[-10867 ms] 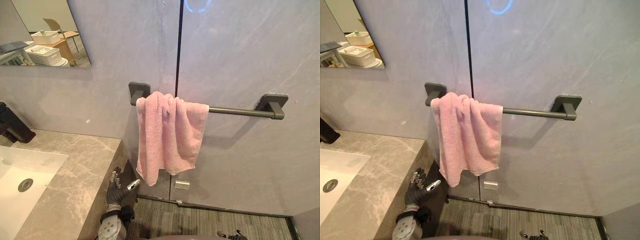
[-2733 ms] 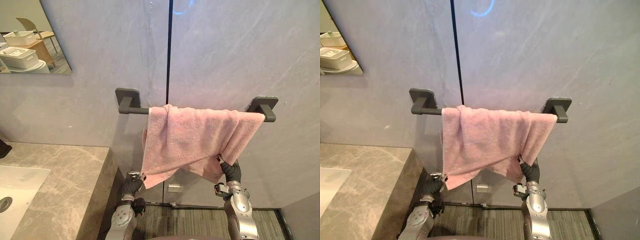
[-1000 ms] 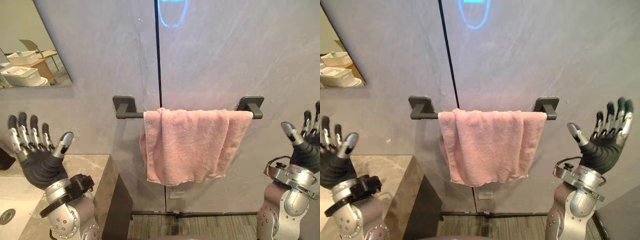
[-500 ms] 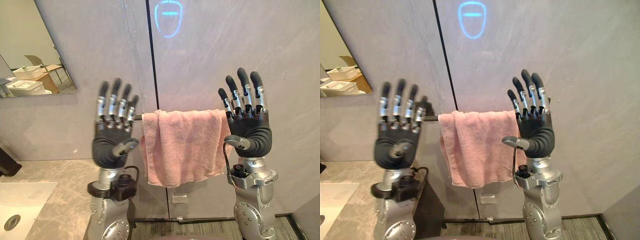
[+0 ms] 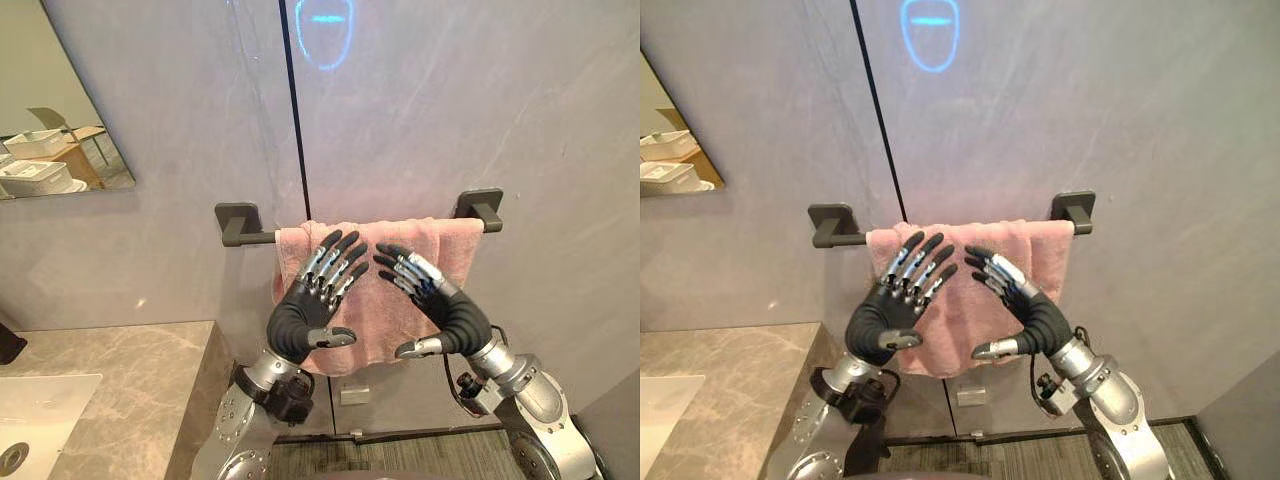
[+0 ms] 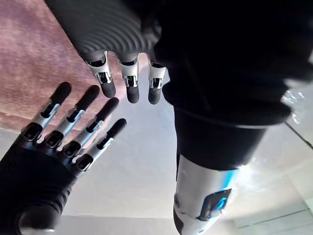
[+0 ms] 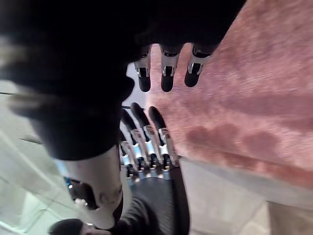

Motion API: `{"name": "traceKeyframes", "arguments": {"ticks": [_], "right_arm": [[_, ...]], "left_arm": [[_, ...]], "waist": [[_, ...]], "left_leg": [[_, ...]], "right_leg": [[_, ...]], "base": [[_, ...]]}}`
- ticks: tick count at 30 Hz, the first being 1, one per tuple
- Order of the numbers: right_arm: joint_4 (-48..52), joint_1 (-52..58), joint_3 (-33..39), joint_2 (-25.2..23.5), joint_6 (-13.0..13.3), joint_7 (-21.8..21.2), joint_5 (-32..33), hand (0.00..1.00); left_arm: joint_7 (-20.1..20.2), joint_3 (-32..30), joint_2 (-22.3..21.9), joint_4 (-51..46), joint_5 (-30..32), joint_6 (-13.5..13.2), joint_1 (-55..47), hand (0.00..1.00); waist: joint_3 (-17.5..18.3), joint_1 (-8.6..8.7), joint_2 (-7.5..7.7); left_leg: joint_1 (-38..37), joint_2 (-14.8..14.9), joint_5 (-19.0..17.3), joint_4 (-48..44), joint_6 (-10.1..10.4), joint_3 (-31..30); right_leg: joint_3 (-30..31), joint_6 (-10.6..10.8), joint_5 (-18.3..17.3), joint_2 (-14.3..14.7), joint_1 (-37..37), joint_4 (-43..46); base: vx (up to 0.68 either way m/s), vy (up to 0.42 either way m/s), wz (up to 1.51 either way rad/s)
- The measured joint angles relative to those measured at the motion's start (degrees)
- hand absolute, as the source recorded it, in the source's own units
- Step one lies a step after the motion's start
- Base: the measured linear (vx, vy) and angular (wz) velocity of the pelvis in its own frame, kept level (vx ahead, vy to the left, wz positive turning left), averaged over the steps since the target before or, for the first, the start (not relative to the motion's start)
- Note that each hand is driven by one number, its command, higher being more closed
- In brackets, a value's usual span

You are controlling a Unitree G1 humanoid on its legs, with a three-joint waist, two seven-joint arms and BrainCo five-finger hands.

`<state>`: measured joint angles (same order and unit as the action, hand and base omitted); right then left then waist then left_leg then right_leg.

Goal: Organize washtable

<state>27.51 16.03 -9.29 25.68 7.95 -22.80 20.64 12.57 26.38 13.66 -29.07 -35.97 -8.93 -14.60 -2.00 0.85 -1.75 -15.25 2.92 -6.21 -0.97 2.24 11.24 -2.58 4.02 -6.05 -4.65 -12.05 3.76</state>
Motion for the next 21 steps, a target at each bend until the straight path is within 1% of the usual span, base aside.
{"name": "traceKeyframes", "arguments": {"ticks": [4, 8, 12, 15, 19, 21], "right_arm": [[-3.49, 1.05, -2.16, 0.07, -0.59, 0.06, -3.66, 0.00], [-8.07, 1.35, -3.95, -0.74, -0.76, 0.23, -7.71, 0.00], [-13.30, 1.30, -4.77, -4.45, -1.05, 1.73, -12.37, 0.00], [-15.20, 1.17, -4.75, -6.35, -1.05, 3.11, -14.14, 0.00], [-18.38, 0.63, -3.95, -10.08, -1.07, 5.67, -17.96, 0.00], [-19.13, 0.52, -2.55, -11.50, -1.05, 6.54, -19.16, 0.00]], "left_arm": [[0.07, 1.77, 1.21, 1.50, 2.40, 0.83, 0.03, 0.00], [0.02, 2.50, 1.19, 4.55, 5.31, 1.01, 0.06, 0.00], [-0.32, 2.44, 0.44, 9.37, 8.46, 1.11, 0.06, 0.00], [-1.29, 1.91, -0.43, 11.22, 9.94, 1.15, 0.06, 0.00], [-4.02, -1.38, -3.21, 14.88, 13.18, 1.18, 0.12, 0.00], [-4.70, -2.63, -3.76, 16.36, 14.32, 1.18, 0.32, 0.00]], "waist": [[-0.04, 0.10, 0.05], [-0.08, 0.08, 0.07], [-0.11, -0.01, 0.07], [-0.55, -0.02, 0.42], [-1.46, -0.05, 1.31], [-1.73, -0.08, 1.36]], "left_leg": [[0.04, 0.00, -0.01, 0.05, -0.01, 0.14], [0.37, -0.01, -0.02, 0.04, -0.01, 0.17], [1.23, -0.02, -0.01, 0.03, -0.01, 0.13], [1.58, -0.02, -0.01, 0.00, -0.01, -0.07], [2.39, -0.05, -0.01, 0.00, -0.02, -0.73], [2.54, -0.07, 0.00, 0.00, -0.02, -1.00]], "right_leg": [[0.18, 0.00, 0.00, 0.02, 0.18, -0.04], [0.25, 0.00, 0.00, 0.01, 0.49, -0.18], [0.24, 0.02, 0.01, 0.02, 1.36, -0.22], [0.01, -0.01, 0.30, 0.02, 1.34, -0.61], [-0.62, -0.04, 0.41, -0.01, 1.39, -1.34], [-0.87, -0.05, 0.41, -0.03, 1.36, -1.47]], "base": [[-0.04, -0.022, -0.02], [-0.05, -0.022, -0.01], [-0.03, -0.022, 0.00], [0.00, -0.010, 0.02], [-0.01, -0.035, 0.07], [-0.02, -0.035, 0.08]]}}
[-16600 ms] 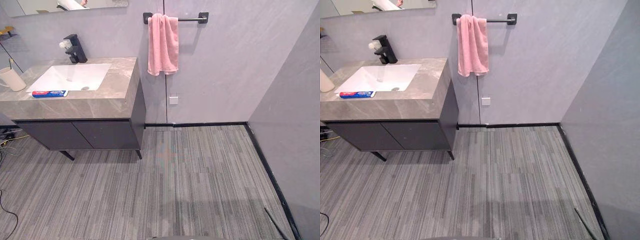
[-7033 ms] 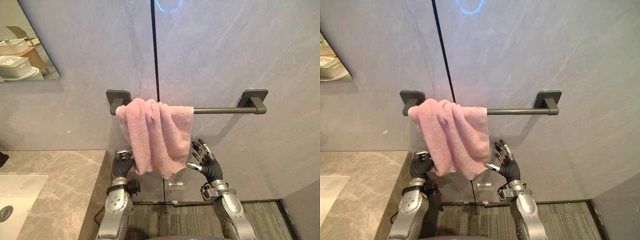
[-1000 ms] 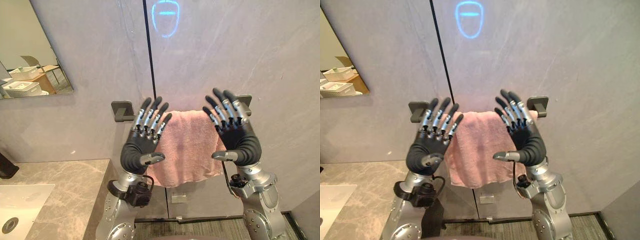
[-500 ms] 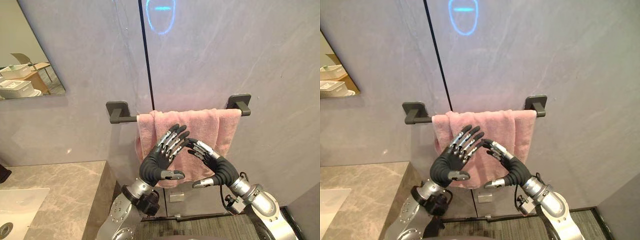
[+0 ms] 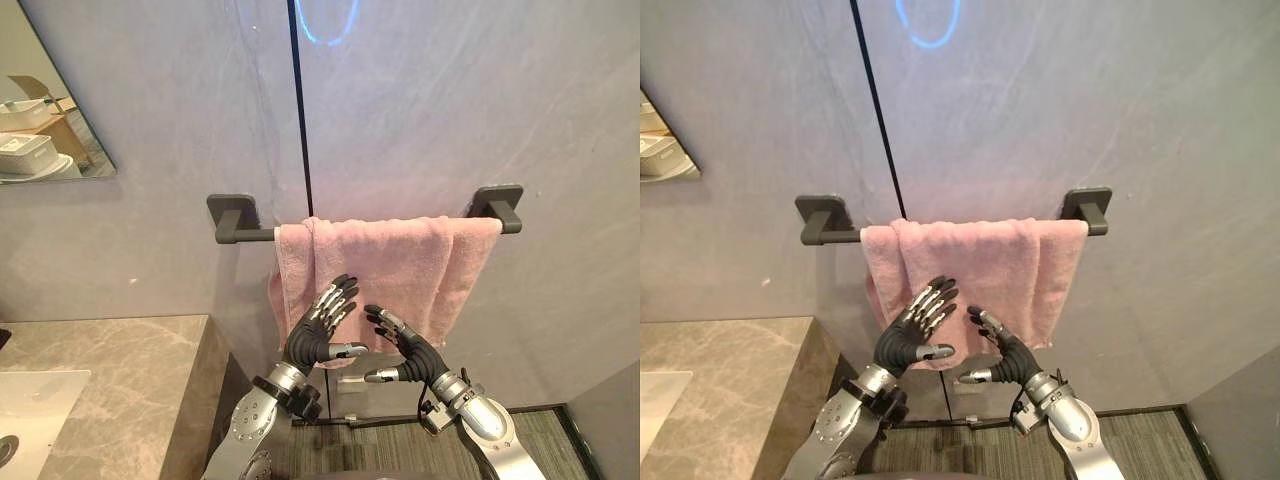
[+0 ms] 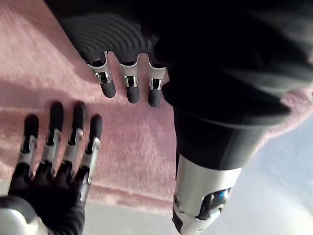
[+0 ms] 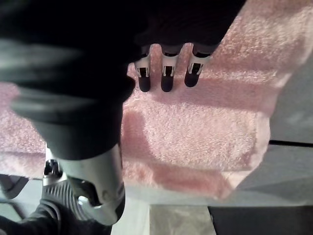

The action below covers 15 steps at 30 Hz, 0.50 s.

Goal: Organize washtable

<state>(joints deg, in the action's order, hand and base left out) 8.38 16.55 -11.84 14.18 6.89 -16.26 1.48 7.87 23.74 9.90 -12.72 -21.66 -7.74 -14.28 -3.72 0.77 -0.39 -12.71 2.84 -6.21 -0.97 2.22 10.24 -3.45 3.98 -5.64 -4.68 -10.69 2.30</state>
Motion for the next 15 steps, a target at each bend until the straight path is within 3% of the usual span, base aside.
{"name": "traceKeyframes", "arguments": {"ticks": [15], "right_arm": [[-5.13, -1.16, 9.63, -6.82, -0.10, 6.19, -2.69, 0.00]], "left_arm": [[-6.10, -9.23, -5.20, 9.88, 6.54, 0.48, 1.88, 0.00]], "waist": [[-0.45, 0.02, 0.57]], "left_leg": [[2.02, 0.01, 0.02, 0.01, -0.01, -1.17]], "right_leg": [[-1.31, -0.01, -0.01, 0.00, 1.04, -0.60]], "base": [[-0.02, -0.027, 0.04]]}}
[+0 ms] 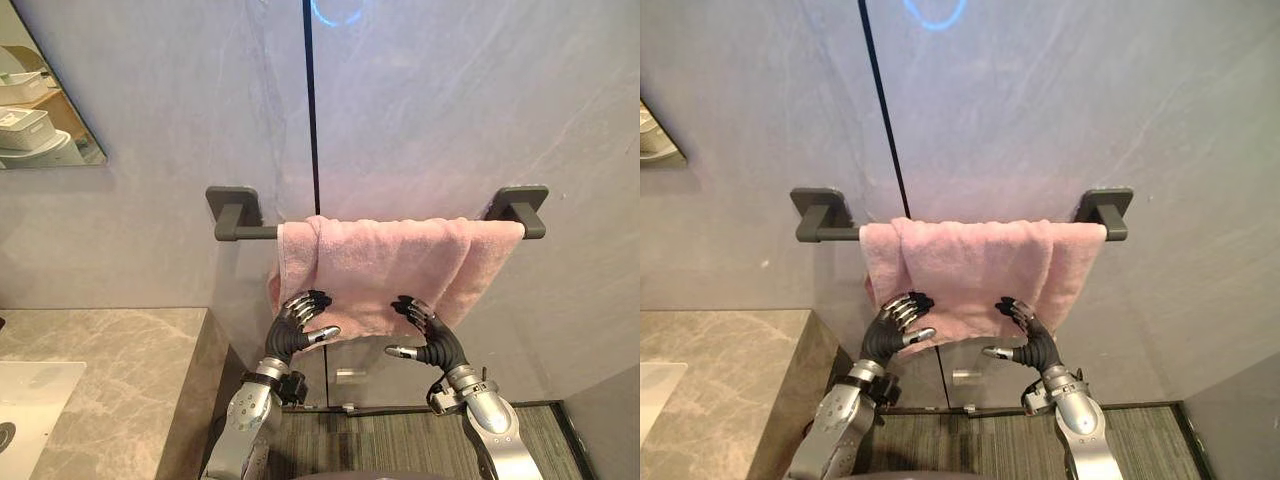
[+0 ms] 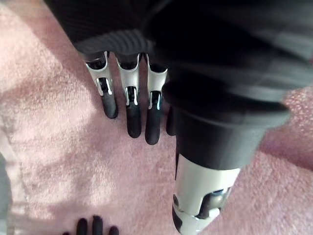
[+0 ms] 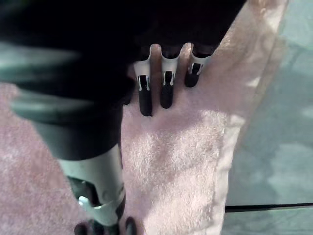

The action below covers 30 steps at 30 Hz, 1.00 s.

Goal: Organize washtable

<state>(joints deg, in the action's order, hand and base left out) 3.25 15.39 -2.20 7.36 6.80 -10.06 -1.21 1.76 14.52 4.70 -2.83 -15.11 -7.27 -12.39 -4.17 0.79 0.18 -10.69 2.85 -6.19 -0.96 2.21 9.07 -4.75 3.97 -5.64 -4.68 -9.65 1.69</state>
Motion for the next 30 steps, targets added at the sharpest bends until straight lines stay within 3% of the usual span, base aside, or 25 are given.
{"name": "traceKeyframes", "arguments": {"ticks": [18, 30], "right_arm": [[0.02, -0.39, 9.38, -4.19, -0.48, 1.70, 1.68, 0.00], [0.43, 0.25, 15.26, -7.50, -0.48, 3.75, 2.44, 0.00]], "left_arm": [[-4.44, -9.14, -2.45, 3.53, 0.12, 0.12, 0.16, 0.00], [-4.23, -14.00, -4.38, 3.42, 0.00, 0.11, -0.66, 0.00]], "waist": [[-0.08, 0.10, 0.24], [-0.18, 0.02, 0.45]], "left_leg": [[1.03, 0.02, 0.01, 0.05, 0.00, 0.06], [1.04, -0.02, 0.01, 0.04, 0.00, -0.13]], "right_leg": [[0.09, -0.14, 0.50, 0.05, 0.86, -0.80], [-0.08, -0.10, 0.55, -0.03, 0.69, -0.85]], "base": [[-0.01, -0.008, 0.00], [-0.02, -0.012, 0.00]]}}
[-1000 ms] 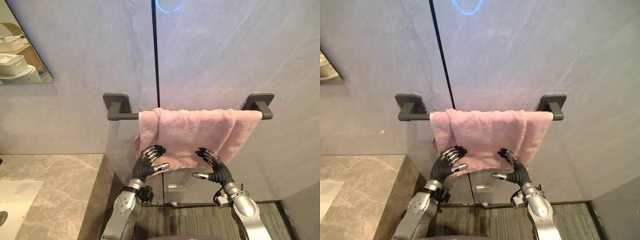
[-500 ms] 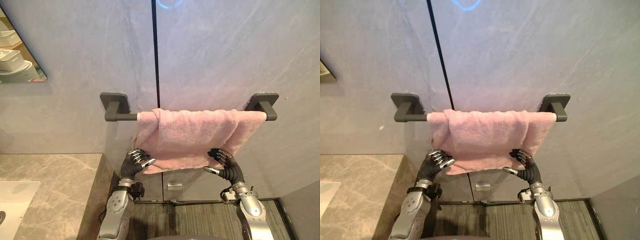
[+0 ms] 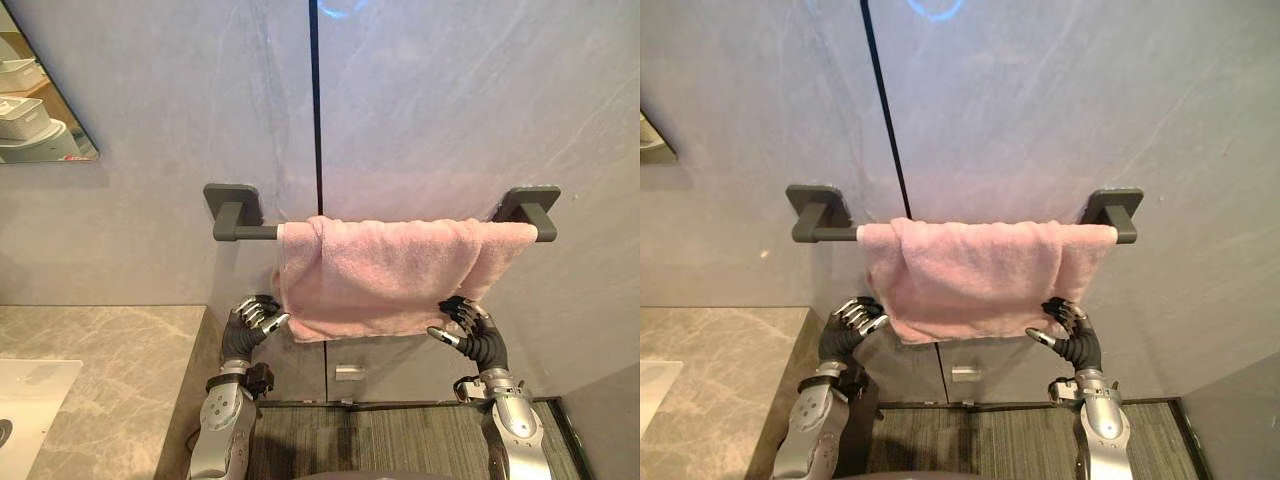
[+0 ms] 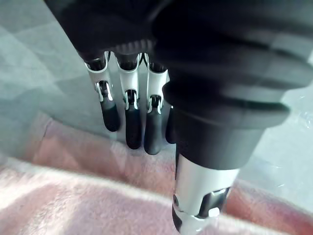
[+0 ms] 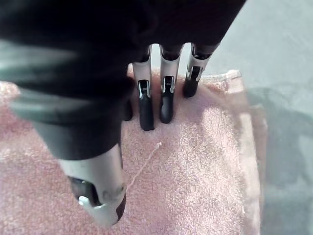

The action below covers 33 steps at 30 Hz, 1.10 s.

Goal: Organize washtable

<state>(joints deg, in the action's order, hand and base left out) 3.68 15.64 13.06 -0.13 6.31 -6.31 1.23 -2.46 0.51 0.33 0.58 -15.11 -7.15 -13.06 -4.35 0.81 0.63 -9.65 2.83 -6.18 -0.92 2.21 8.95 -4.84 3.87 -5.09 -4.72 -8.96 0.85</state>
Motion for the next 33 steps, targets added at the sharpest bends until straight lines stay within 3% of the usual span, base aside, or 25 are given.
{"name": "traceKeyframes", "arguments": {"ticks": [9, 22, 26, 33], "right_arm": [[0.04, 3.66, 2.78, -2.80, -0.02, 1.14, 2.84, 0.00], [4.34, 9.69, -0.19, -5.08, 0.00, 0.99, 7.24, 0.00], [4.34, 12.38, -1.12, -5.06, 0.00, 1.16, 6.50, 0.00], [-1.79, 13.52, -2.17, -3.37, -0.17, 2.79, -2.04, 0.00]], "left_arm": [[1.09, -1.20, -1.49, -1.60, -0.14, 0.04, -4.72, 0.00], [1.08, -2.96, -4.13, -1.92, -1.65, 0.24, -9.99, 0.00], [1.08, -3.97, -4.19, 2.05, -1.06, 0.35, -10.95, 0.00], [1.06, -6.50, -4.39, 10.21, 2.48, 0.75, -11.30, 0.00]], "waist": [[-0.13, -0.02, 0.07], [-0.03, -0.27, -0.12], [0.37, -0.62, -0.51], [1.30, -1.54, -0.50]], "left_leg": [[-0.11, 0.11, 0.00, -0.07, -0.01, -0.57], [-0.50, 0.51, -0.03, -0.37, 0.03, -0.06], [-0.99, 0.82, -0.50, -1.04, 0.10, 0.56], [-0.20, 1.18, -0.66, -1.80, 0.25, 0.67]], "right_leg": [[-0.55, 0.02, -0.02, -0.19, -0.81, -0.09], [-0.57, 0.08, -0.51, -0.52, -0.82, 0.87], [-1.12, 0.19, -1.53, -0.52, -0.75, 2.27], [-1.29, -0.03, -2.09, -0.39, 0.35, 3.55]], "base": [[0.00, 0.000, 0.03], [0.00, 0.000, 0.00], [-0.05, -0.034, 0.00], [-0.03, -0.031, 0.00]]}}
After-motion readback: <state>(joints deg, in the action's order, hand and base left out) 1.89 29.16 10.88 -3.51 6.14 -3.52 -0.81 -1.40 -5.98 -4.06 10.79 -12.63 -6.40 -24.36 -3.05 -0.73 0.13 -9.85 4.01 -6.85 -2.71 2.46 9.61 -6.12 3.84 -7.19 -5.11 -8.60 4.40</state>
